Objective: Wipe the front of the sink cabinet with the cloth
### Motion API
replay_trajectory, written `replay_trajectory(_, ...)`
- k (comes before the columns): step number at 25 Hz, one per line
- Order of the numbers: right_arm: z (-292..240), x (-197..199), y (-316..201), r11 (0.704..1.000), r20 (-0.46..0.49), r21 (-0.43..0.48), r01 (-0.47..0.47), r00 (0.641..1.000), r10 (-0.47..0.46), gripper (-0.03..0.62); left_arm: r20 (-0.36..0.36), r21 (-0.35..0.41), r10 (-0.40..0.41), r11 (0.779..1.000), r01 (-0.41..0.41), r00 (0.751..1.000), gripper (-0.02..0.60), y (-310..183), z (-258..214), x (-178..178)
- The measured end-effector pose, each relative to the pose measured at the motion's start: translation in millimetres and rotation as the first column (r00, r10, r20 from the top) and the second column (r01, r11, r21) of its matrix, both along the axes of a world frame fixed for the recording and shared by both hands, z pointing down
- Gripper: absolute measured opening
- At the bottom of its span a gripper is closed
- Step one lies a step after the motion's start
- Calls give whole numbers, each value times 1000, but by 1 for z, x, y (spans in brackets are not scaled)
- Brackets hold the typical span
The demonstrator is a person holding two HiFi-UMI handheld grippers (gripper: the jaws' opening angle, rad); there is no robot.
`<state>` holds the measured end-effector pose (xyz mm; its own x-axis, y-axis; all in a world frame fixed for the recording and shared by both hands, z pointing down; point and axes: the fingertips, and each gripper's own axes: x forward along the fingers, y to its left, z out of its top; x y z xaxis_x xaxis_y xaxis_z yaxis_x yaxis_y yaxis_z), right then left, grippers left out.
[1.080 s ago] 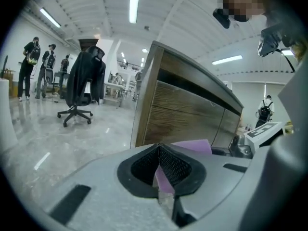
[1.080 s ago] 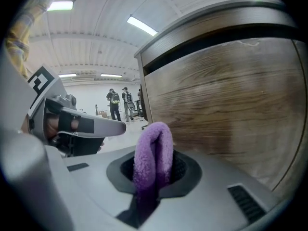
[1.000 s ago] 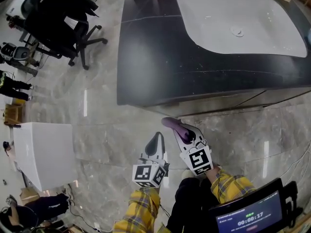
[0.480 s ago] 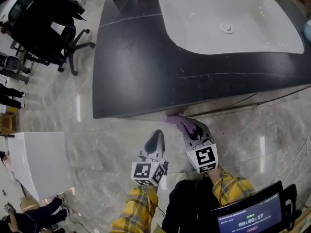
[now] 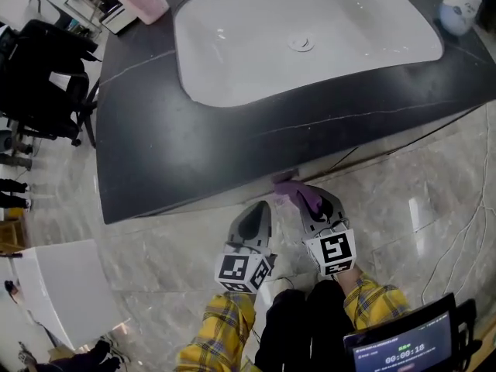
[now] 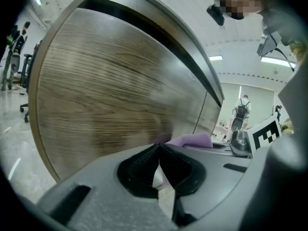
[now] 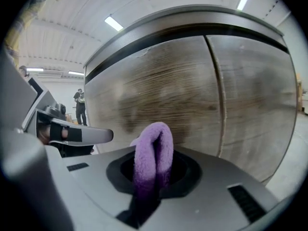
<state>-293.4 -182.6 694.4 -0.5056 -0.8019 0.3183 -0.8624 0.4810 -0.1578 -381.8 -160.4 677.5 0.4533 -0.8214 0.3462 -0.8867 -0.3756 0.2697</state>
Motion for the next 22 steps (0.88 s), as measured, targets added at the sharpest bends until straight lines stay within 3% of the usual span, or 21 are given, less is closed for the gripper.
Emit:
replay_trajectory(10, 2, 79, -11, 991, -2, -10, -132, 991, 132, 44, -7, 10, 99, 995, -99, 995, 8, -13, -3, 72)
replay_trajectory(22, -2, 134, -7, 968, 1, -51, -245, 969, 245, 44, 11, 25, 193, 981, -193, 981, 8, -6, -28, 126)
